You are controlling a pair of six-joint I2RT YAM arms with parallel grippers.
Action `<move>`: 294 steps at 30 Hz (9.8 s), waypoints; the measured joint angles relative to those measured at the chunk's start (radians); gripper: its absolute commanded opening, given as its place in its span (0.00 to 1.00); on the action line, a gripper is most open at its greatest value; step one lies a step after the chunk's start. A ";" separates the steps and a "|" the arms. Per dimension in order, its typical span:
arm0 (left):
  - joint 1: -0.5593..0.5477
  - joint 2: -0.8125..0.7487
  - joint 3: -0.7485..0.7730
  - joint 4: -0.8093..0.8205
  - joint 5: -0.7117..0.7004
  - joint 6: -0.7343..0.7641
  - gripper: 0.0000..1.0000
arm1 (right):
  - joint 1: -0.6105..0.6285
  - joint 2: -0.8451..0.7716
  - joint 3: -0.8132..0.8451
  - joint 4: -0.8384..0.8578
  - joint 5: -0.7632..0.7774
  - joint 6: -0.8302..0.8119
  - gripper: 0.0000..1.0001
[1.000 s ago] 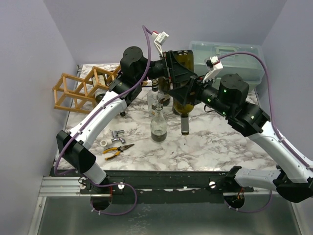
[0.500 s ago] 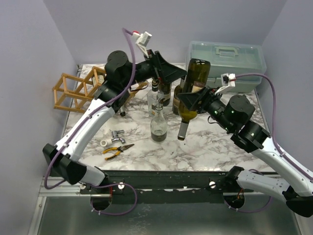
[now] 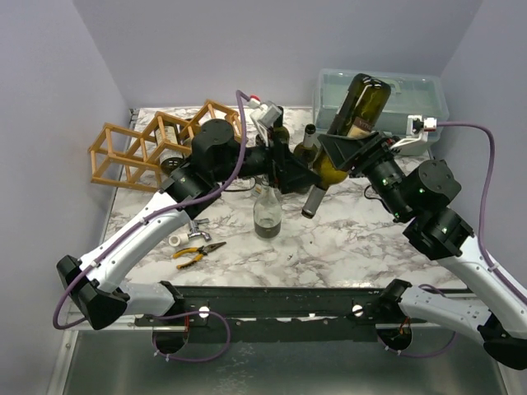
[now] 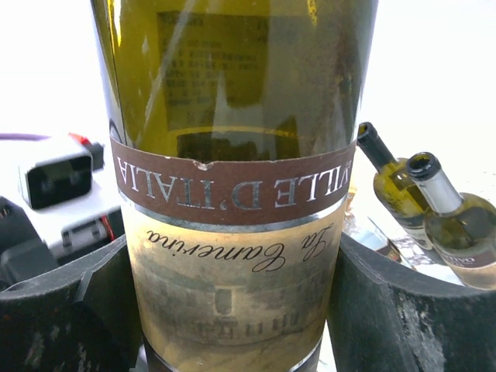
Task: Put the wine bottle on the wine rack
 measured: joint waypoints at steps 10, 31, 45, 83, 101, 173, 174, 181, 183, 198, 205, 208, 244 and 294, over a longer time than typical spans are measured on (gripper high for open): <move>-0.154 0.035 0.006 -0.138 -0.073 0.127 0.59 | -0.005 0.008 0.007 0.039 -0.004 0.044 0.01; -0.193 -0.057 -0.077 -0.118 -0.290 0.164 0.00 | -0.012 0.041 -0.040 0.108 -0.027 0.109 1.00; -0.187 -0.207 -0.083 -0.306 -0.651 0.248 0.00 | -0.012 0.080 0.097 0.015 0.021 0.027 1.00; 0.051 -0.198 -0.003 -1.393 -1.546 -0.409 0.00 | -0.012 0.367 0.188 -0.102 -0.283 -0.295 1.00; 0.497 -0.408 -0.436 -1.093 -0.955 -0.348 0.00 | -0.012 0.268 0.151 -0.101 -0.297 -0.303 1.00; 0.952 -0.154 -0.641 -0.475 -0.322 0.333 0.00 | -0.010 0.148 0.084 -0.056 -0.334 -0.303 1.00; 0.952 -0.151 -0.653 -0.451 -0.325 0.341 0.00 | -0.010 0.148 0.084 -0.056 -0.334 -0.303 1.00; 0.943 -0.085 -0.694 -0.274 -0.367 0.358 0.00 | -0.010 0.158 0.082 -0.055 -0.334 -0.303 1.00; 0.933 -0.084 -0.718 -0.227 -0.391 0.355 0.00 | -0.010 0.160 0.080 -0.052 -0.334 -0.303 1.00; 0.909 0.050 -0.748 0.005 -0.458 0.357 0.00 | -0.010 0.174 0.073 -0.046 -0.333 -0.317 1.00; 0.912 0.072 -0.714 0.007 -0.462 0.390 0.00 | -0.010 0.174 0.073 -0.046 -0.332 -0.321 1.00; 0.922 0.083 -0.705 0.011 -0.463 0.401 0.00 | -0.010 0.177 0.073 -0.045 -0.330 -0.321 1.00; 0.931 -0.253 -0.635 -0.212 -0.502 0.198 0.98 | -0.010 0.364 0.230 -0.232 0.027 -0.406 1.00; 0.209 -0.195 -0.192 0.040 -0.201 -0.177 0.94 | -0.134 0.571 0.190 -0.281 0.466 -0.312 0.01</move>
